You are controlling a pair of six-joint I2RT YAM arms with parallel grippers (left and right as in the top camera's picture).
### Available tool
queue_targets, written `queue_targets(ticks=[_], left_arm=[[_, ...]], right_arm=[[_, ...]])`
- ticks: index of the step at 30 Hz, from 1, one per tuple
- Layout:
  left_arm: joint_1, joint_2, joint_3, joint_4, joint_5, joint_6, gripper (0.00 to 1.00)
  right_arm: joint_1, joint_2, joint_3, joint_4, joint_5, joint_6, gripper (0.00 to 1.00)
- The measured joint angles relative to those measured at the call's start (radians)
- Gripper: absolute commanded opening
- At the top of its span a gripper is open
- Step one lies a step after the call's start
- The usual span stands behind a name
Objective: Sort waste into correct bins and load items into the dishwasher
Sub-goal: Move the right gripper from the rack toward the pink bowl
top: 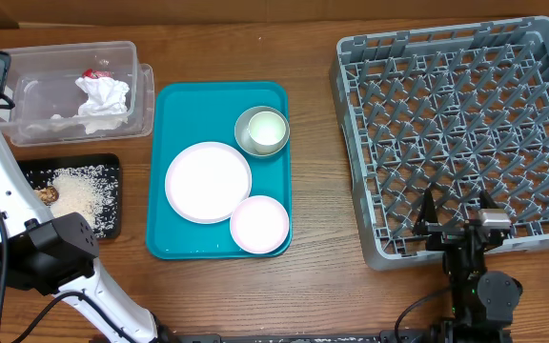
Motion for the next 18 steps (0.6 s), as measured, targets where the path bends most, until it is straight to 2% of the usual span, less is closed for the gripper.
queue_targets(ticks=[4, 6, 9, 11, 15, 18], left_arm=[[0.000, 0.000, 0.000, 0.000, 0.000, 0.000, 1.00], [0.000, 0.000, 0.000, -0.001, 0.000, 0.000, 1.00], [0.000, 0.000, 0.000, -0.001, 0.000, 0.000, 1.00], [0.000, 0.000, 0.000, -0.002, 0.000, 0.000, 1.00], [0.000, 0.000, 0.000, -0.003, 0.000, 0.000, 1.00], [0.000, 0.000, 0.000, -0.003, 0.000, 0.000, 1.00]], right_arm=[[0.000, 0.000, 0.000, 0.108, -0.136, 0.098, 1.00], [-0.001, 0.004, 0.000, 0.242, -0.300, 0.235, 1.00], [-0.001, 0.001, 0.001, 0.529, -0.592, 0.553, 1.00], [0.000, -0.002, 0.000, 0.699, -0.703, 0.770, 1.00], [0.000, -0.003, 0.000, 0.837, -0.723, 1.087, 1.00], [0.000, -0.003, 0.010, 0.785, -0.685, 1.211, 1.00]])
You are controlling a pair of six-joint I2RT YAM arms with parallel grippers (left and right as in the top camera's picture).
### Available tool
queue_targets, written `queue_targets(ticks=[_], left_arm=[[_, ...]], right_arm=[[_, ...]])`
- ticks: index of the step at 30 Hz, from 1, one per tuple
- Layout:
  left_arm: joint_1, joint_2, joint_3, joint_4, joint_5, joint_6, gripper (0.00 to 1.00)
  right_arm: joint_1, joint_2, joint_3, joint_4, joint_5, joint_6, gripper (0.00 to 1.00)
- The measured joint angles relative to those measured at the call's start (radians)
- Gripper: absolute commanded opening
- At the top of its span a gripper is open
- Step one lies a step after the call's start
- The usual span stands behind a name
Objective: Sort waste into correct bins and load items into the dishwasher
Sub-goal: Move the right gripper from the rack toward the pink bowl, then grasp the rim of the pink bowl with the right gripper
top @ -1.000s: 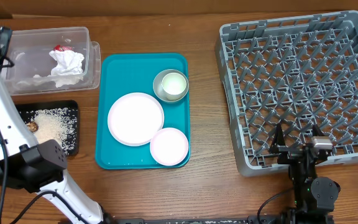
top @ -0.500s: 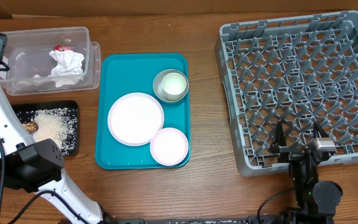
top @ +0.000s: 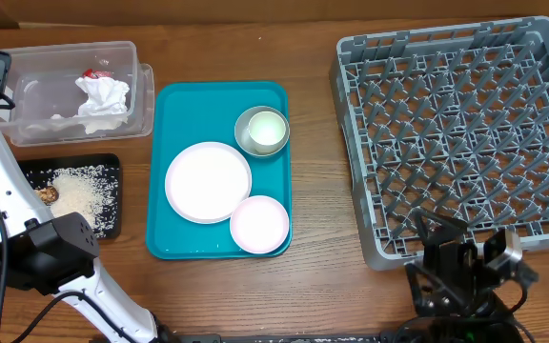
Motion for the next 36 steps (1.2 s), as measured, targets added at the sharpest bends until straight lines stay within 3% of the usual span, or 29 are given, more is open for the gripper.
queue_targets(ticks=[3, 6, 9, 16, 21, 25, 31, 36], left_arm=[[0.000, 0.000, 0.000, 0.000, 0.000, 0.000, 1.00], [0.000, 0.000, 0.000, 0.000, 0.000, 0.000, 1.00], [0.000, 0.000, 0.000, -0.001, 0.000, 0.000, 1.00], [0.000, 0.000, 0.000, 0.000, -0.003, 0.000, 1.00], [0.000, 0.000, 0.000, 0.000, -0.003, 0.000, 1.00], [0.000, 0.000, 0.000, 0.000, -0.003, 0.000, 1.00], [-0.002, 0.000, 0.000, -0.001, -0.004, 0.000, 1.00], [-0.002, 0.000, 0.000, 0.000, -0.004, 0.000, 1.00]], right_arm=[[-0.001, 0.012, 0.062, -0.138, 0.013, 0.009, 1.00], [-0.001, 0.078, 0.230, -0.335, -0.005, -0.098, 1.00], [-0.001, 0.214, 0.470, -0.556, -0.055, -0.253, 1.00], [0.011, 0.667, 1.056, -1.268, -0.182, -0.680, 0.99], [0.199, 0.917, 1.310, -1.657, -0.015, -0.934, 0.99], [0.510, 1.042, 1.359, -1.749, 0.249, -0.999, 0.99], [1.042, 1.340, 1.366, -1.697, 0.703, -0.925, 1.00], [1.236, 1.606, 1.368, -1.623, 0.883, -0.882, 1.00]])
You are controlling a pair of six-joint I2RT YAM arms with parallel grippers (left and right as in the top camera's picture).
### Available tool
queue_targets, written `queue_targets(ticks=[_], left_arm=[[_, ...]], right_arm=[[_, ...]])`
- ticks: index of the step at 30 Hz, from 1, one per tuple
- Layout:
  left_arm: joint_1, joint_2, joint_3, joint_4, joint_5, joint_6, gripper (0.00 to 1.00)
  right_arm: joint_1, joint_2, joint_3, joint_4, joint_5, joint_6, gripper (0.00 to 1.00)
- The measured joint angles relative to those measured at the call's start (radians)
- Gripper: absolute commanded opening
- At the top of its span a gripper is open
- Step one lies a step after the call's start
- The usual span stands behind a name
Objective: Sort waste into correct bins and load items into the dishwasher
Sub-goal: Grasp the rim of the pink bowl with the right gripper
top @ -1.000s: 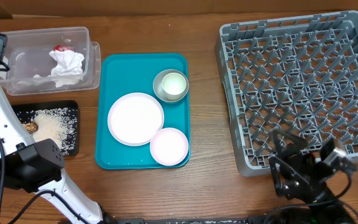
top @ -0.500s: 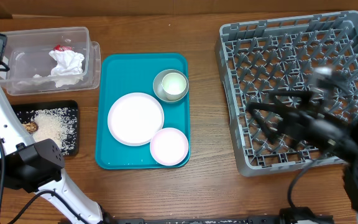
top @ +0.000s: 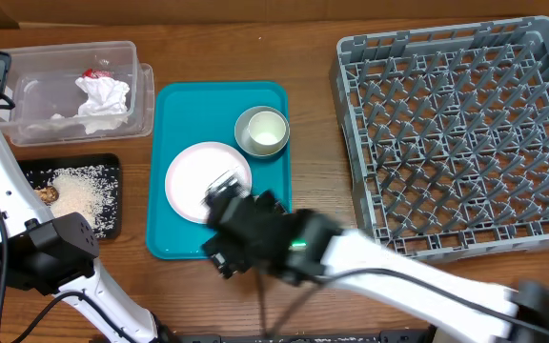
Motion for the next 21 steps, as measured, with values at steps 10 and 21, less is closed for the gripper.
queue_targets(ticks=[10, 21], left_arm=[[0.000, 0.000, 0.000, 0.000, 0.000, 0.000, 1.00], [0.000, 0.000, 0.000, 0.000, 0.000, 0.000, 1.00]], right_arm=[[0.007, 0.205, 0.000, 0.172, -0.183, 0.021, 1.00], [0.005, 0.264, 0.000, 0.136, -0.033, 0.117, 0.93]])
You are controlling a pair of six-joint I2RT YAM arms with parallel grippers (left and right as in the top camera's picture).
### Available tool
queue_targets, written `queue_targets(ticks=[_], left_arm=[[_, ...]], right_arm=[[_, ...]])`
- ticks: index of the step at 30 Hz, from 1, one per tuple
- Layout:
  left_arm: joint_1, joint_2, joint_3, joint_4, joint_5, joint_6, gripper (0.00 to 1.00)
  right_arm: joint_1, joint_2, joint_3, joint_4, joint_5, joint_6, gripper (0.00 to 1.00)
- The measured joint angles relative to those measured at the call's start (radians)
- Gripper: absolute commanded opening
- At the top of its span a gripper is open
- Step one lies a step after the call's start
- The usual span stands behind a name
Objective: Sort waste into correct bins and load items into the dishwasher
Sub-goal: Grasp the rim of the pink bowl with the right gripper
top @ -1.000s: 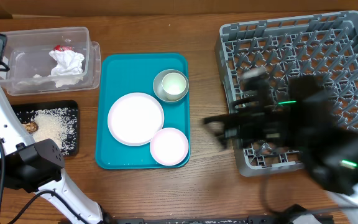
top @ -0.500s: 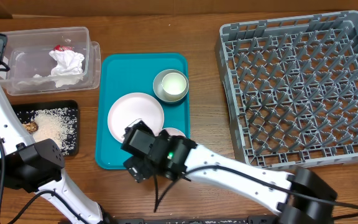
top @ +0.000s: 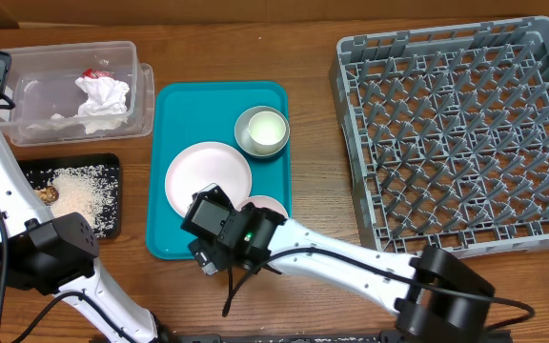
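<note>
A teal tray (top: 174,105) holds a large white plate (top: 208,171), a small pale plate (top: 273,204) and a metal bowl (top: 262,131). My right arm reaches in from the bottom right. Its gripper (top: 208,227) hangs over the tray's front part, between the two plates, and covers the small plate's left side. The wrist body hides its fingers. The grey dishwasher rack (top: 465,133) on the right holds nothing. Only the white links of my left arm show along the left edge, with its gripper out of frame.
A clear plastic bin (top: 41,71) with crumpled white tissue (top: 101,100) stands at the back left. In front of it lies a black tray (top: 103,171) with rice and a brown scrap. A black cable trails from the right arm near the front edge.
The right gripper has shifted a little left and toward the front over the tray. Part of the small plate shows again. Plates, bowl and bins lie as before.
The right gripper first stood at the rack's front edge on the far right, then slightly lower there. Later it was across the table over the tray's front, hiding the small plate. Now it sits between the two plates. Nothing on the tray has moved.
</note>
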Motion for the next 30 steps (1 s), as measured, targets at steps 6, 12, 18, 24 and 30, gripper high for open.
queue_targets(ticks=[6, 12, 18, 24, 30], left_arm=[[0.000, 0.000, 0.000, 0.000, 0.000, 0.000, 1.00], [0.000, 0.000, 0.000, 0.000, 0.000, 0.000, 1.00], [0.000, 0.000, 0.000, 0.000, 0.000, 0.000, 1.00], [0.000, 0.000, 0.000, 0.000, 0.000, 0.000, 1.00], [0.000, 0.000, 0.000, 0.000, 0.000, 0.000, 1.00]], right_arm=[[-0.005, 0.058, 0.000, 0.004, 0.036, 0.043, 0.84], [-0.005, 0.105, 0.000, 0.006, 0.048, 0.061, 0.55], [-0.005, 0.105, 0.000, 0.011, 0.057, 0.059, 0.34], [-0.005, 0.105, 0.000, 0.012, 0.063, 0.066, 0.25], [-0.005, 0.109, 0.000, 0.023, 0.067, 0.085, 0.25]])
